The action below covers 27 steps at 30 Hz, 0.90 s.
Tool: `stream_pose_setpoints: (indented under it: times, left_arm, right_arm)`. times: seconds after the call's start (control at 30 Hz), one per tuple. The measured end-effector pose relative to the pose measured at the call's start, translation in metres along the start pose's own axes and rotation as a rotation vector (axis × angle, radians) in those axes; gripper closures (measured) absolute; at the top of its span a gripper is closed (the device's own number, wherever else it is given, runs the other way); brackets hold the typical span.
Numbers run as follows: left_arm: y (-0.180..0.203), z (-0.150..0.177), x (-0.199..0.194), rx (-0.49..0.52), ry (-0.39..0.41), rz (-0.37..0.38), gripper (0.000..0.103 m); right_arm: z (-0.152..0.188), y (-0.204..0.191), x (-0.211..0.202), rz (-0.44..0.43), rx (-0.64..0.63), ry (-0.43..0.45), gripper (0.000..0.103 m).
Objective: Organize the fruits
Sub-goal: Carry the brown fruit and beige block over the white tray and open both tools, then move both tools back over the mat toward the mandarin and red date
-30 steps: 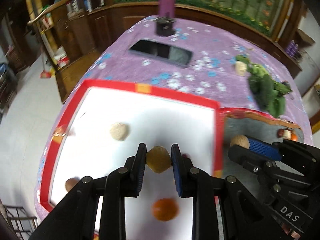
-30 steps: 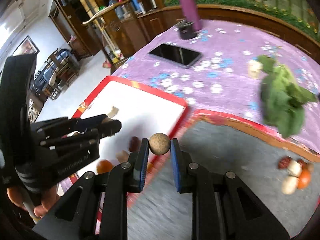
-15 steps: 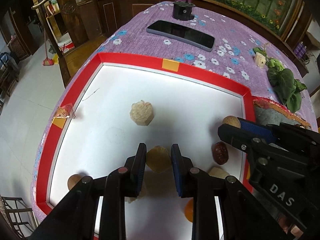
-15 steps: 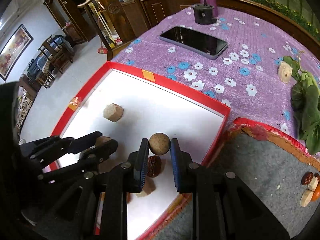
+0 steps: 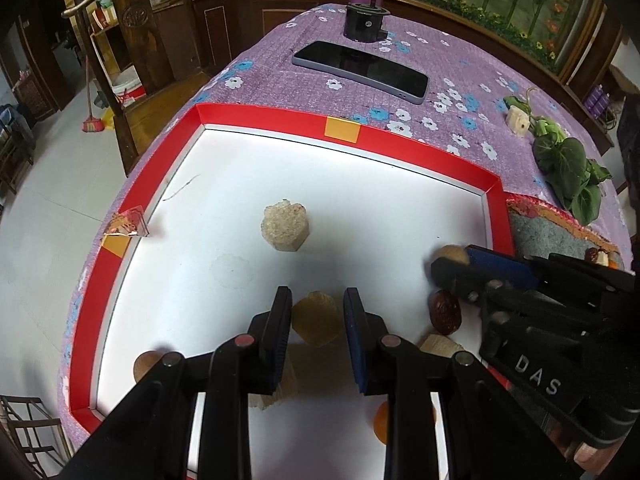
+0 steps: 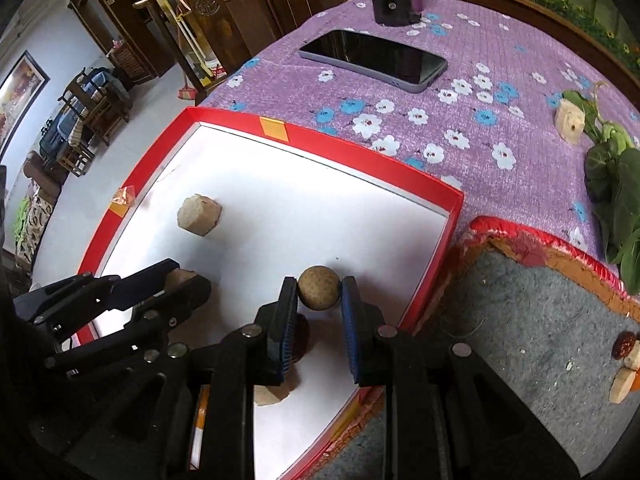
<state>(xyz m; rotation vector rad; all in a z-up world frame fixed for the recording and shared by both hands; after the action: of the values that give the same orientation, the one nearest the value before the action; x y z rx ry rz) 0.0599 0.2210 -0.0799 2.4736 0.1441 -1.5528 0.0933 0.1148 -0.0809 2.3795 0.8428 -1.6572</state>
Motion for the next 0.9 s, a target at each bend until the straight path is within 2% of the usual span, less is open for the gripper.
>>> stream_pose_setpoints:
  times: [0.03,0.07,0.17,0.57,0.77,0.9]
  left_arm:
    - [0.000,0.000,-0.001,-0.002,0.003,0.000,0.070]
    - [-0.001,-0.001,-0.002,-0.003,0.006,-0.013,0.068]
    - [-0.003,-0.002,-0.004,-0.011,0.014,-0.018,0.062]
    - [0.017,-0.004,-0.018,0.022,0.045,-0.015,0.062]
    - [0.045,-0.002,-0.021,0.059,0.045,0.023,0.062]
    - [0.073,0.000,-0.019,0.098,0.032,0.046,0.059]
  right_arm:
    - [0.000,0.001,0.000,-0.001,0.008,-0.007,0.064]
    - [0.001,0.001,-0.001,-0.014,0.012,-0.004,0.063]
    - [0.002,0.001,-0.005,-0.007,0.010,0.006,0.063]
    - [0.012,0.012,-0.047,-0.031,0.035,0.104,0.062]
    - [0.040,0.048,-0.076,-0.004,0.116,0.174,0.063]
    - [0.070,0.095,-0.092,0.026,0.269,0.183,0.062]
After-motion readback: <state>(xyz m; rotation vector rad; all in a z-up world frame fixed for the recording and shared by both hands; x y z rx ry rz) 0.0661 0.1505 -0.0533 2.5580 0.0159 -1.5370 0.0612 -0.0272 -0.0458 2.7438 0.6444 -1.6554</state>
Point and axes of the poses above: each gripper's, at about its wrist camera, not at the fingertips, and x roughly the way its jaws point, y to its right, z to its underside, the point moved 3 cm from there along x, roughly the way its jaws point, and after that the axes turned 4 degrees about z, right-handed, at the moved point
